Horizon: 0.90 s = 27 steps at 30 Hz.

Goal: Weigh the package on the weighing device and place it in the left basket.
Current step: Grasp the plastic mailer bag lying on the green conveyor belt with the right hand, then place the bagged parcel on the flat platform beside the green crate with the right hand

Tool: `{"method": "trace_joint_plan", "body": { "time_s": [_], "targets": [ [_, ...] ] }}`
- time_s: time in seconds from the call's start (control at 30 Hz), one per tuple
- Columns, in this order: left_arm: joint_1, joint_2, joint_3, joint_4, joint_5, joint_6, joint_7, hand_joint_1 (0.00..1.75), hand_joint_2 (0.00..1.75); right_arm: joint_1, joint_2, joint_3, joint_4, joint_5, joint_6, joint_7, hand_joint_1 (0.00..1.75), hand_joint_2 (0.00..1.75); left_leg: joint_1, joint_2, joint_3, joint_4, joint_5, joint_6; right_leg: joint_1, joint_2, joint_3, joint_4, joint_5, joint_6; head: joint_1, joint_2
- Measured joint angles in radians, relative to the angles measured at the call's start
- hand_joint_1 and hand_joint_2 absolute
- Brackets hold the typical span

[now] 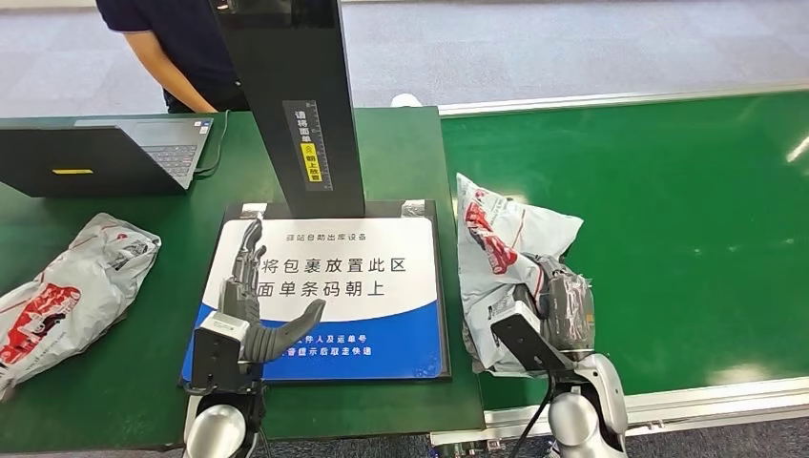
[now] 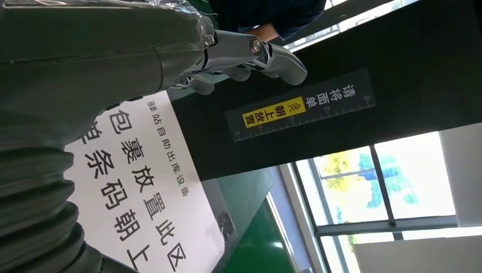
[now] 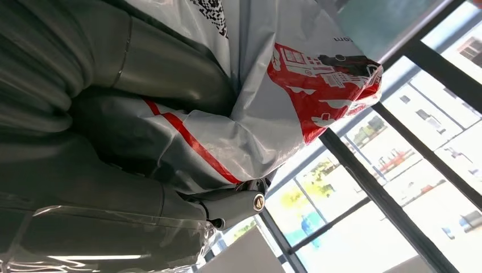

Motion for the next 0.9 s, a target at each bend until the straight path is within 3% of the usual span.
{"method": "trace_joint_plan", "body": {
  "time_s": [0.2, 0.53, 0.9],
  "targets": [
    [0.000, 0.000, 0.005, 0.000, -0.006, 0.001, -0.004, 0.00, 1.75, 0.001, 0.000, 0.054, -0.034, -0.059, 0.006, -0.032, 1.75, 1.75, 0.000, 0.000, 0.000, 0.000, 0.000, 0.000, 0.000, 0.000, 0.000, 0.000, 0.000, 0.000, 0.000, 0.000],
    [-0.017, -0.002, 0.009, 0.000, -0.015, -0.003, -0.011, 0.00, 1.75, -0.054, -0.001, 0.164, -0.020, -0.150, 0.143, -0.086, 1.75, 1.75, 0.000, 0.000, 0.000, 0.000, 0.000, 0.000, 0.000, 0.000, 0.000, 0.000, 0.000, 0.000, 0.000, 0.000],
    [-0.021, 0.000, 0.005, 0.006, -0.017, 0.025, -0.029, 0.00, 1.75, -0.233, -0.001, 0.261, 0.249, -0.154, 0.158, -0.103, 1.75, 1.75, 0.000, 0.000, 0.000, 0.000, 0.000, 0.000, 0.000, 0.000, 0.000, 0.000, 0.000, 0.000, 0.000, 0.000]
  ]
}}
